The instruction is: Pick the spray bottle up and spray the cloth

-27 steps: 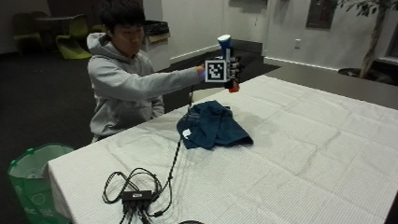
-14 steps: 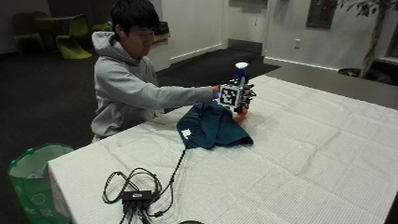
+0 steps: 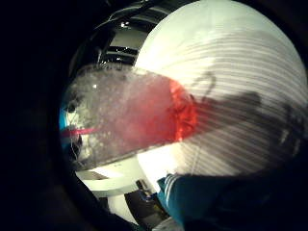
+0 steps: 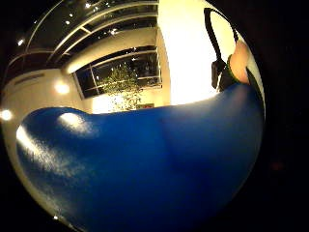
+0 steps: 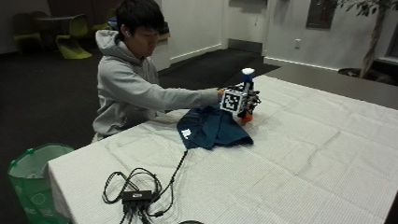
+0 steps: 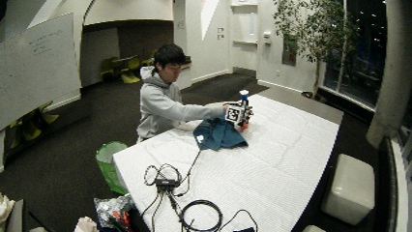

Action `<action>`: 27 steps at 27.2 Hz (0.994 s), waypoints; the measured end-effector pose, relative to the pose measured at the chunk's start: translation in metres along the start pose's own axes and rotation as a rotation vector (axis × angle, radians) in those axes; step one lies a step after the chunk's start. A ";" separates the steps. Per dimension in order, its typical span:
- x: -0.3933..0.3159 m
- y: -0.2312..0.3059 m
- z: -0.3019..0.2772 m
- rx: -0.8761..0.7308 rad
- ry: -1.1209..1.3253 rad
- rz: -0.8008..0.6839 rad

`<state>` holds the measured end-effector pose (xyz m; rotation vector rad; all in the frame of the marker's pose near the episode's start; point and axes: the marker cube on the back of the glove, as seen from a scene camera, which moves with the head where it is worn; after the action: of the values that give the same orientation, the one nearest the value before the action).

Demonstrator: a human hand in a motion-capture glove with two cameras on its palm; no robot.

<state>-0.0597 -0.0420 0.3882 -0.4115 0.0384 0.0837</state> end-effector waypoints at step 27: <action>-0.012 0.078 -0.078 -0.166 0.041 -0.197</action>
<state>-0.0799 -0.0033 0.2866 -0.5808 0.0309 -0.1165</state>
